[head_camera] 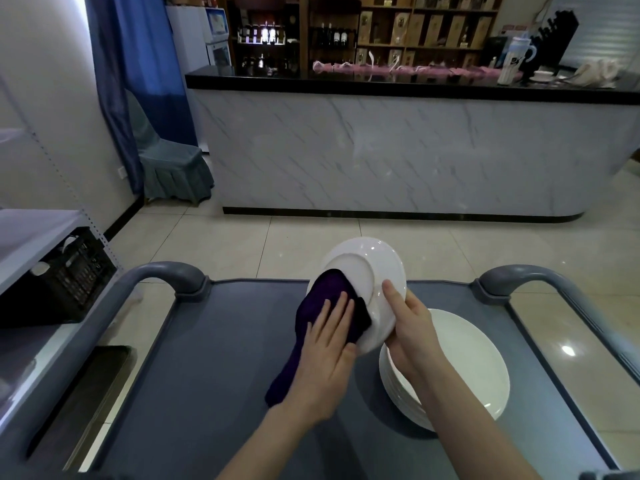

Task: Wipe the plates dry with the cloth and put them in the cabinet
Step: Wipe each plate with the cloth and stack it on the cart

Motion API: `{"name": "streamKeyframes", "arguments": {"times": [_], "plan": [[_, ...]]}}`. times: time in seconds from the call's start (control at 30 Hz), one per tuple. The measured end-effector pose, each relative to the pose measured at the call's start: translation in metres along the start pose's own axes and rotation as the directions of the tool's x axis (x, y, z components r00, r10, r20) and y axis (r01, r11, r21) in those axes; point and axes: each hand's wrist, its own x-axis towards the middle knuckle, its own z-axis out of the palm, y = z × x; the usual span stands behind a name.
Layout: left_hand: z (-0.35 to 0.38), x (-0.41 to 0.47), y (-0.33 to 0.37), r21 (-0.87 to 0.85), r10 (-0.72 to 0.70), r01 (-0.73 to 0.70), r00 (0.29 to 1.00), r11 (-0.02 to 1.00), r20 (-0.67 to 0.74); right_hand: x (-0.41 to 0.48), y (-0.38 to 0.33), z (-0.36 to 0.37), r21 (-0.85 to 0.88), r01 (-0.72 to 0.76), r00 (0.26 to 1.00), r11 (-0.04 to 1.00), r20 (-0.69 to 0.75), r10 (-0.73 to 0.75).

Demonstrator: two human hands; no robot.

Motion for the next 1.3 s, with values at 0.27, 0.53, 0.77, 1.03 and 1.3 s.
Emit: {"name": "streamKeyframes", "arguments": {"times": [0.27,0.53,0.77,1.03,1.3], "plan": [[-0.015,0.042,0.006,-0.029,-0.069,0.07,0.997,0.997,0.033,-0.016,0.02,0.0,-0.096,-0.041,0.999,0.995,0.033,0.044],[-0.01,0.031,-0.026,-0.31,-0.163,0.152,0.987,0.939,-0.011,-0.025,0.006,-0.017,-0.108,0.052,0.997,0.993,0.056,-0.046],[0.021,-0.001,0.017,-0.234,-0.086,0.091,0.996,0.968,0.028,-0.009,-0.001,-0.012,-0.1,0.059,0.998,0.993,-0.03,-0.062],[0.008,0.033,0.005,-0.298,-0.21,0.2,0.978,0.934,-0.003,-0.02,0.018,-0.017,-0.231,0.059,0.998,0.971,0.04,-0.052],[0.033,0.011,-0.04,-0.497,-0.46,0.446,0.882,0.745,0.101,-0.02,0.002,-0.03,-0.501,0.322,0.944,0.804,0.238,-0.229]]}}
